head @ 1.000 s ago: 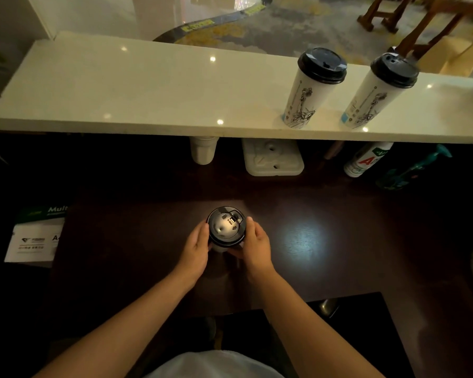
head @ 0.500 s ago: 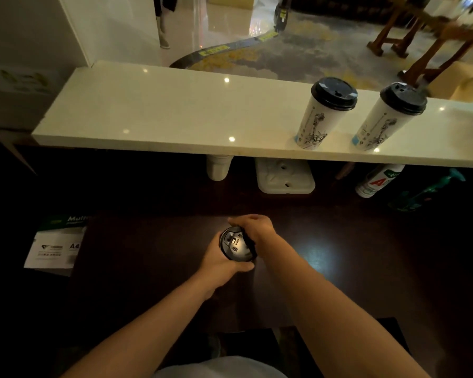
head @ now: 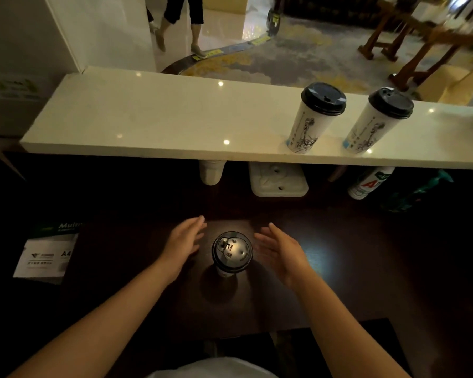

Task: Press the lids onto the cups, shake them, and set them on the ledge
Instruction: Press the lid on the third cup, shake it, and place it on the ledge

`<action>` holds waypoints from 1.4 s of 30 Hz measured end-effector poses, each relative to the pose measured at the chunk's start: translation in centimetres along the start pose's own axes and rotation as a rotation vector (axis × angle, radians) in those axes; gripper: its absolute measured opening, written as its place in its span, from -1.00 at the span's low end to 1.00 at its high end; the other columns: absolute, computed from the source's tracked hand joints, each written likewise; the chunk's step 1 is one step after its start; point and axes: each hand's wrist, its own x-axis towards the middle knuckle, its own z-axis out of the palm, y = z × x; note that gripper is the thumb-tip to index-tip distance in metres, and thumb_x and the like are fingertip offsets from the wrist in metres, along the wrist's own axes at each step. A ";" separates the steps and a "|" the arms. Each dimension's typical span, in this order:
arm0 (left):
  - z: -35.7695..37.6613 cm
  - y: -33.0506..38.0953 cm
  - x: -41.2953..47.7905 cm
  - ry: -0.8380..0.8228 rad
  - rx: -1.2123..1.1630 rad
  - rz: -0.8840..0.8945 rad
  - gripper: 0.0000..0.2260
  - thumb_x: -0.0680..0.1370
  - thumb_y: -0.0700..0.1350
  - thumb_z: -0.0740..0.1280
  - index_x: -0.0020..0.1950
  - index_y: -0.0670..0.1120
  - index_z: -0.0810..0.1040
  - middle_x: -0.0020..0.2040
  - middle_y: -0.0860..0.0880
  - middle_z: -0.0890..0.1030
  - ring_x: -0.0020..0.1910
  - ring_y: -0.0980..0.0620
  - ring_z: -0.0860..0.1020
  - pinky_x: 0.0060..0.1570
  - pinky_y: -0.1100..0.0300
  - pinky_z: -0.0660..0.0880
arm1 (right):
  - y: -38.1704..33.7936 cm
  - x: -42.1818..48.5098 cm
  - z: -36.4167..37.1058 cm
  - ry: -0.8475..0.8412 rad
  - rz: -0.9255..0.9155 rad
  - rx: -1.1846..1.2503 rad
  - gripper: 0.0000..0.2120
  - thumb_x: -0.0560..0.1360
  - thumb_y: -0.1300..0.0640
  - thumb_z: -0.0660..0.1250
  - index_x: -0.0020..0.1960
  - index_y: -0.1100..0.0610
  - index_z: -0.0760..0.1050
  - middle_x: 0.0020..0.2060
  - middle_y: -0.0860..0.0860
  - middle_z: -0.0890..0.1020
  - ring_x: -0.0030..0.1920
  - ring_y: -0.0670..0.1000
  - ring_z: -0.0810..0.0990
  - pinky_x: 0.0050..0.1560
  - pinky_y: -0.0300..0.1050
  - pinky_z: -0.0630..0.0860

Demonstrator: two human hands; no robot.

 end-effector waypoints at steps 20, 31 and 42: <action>3.7 -2.8 -1.7 0.016 -0.045 -0.017 -0.79 0.65 0.04 0.13 0.01 0.10 0.55 -0.01 0.12 0.62 0.00 0.26 0.55 -0.10 0.35 0.44 | 6.8 -3.0 5.0 0.045 -0.034 -0.003 -0.58 0.69 -0.16 0.06 0.29 -0.01 0.60 0.21 0.02 0.69 0.26 0.03 0.62 0.15 0.01 0.59; 3.5 -5.0 -2.9 -0.006 -0.243 -0.092 -0.63 0.66 0.02 0.09 0.44 -0.03 0.37 0.37 -0.06 0.46 0.34 0.00 0.44 0.05 0.03 0.61 | 4.6 -0.6 5.7 -0.011 0.129 0.052 -0.48 0.61 -0.26 0.16 0.19 0.09 0.67 0.07 0.13 0.76 0.17 0.20 0.69 0.20 0.34 0.59; 3.5 -4.5 -3.7 0.099 -0.743 -0.299 -0.73 0.64 -0.04 0.17 0.24 -0.14 0.50 0.29 -0.22 0.51 0.17 -0.26 0.54 0.00 -0.18 0.57 | 2.7 -0.5 6.4 -0.164 0.117 -0.199 -0.45 0.55 -0.37 0.18 0.28 0.00 0.61 0.16 0.11 0.69 0.16 0.17 0.67 0.21 0.27 0.60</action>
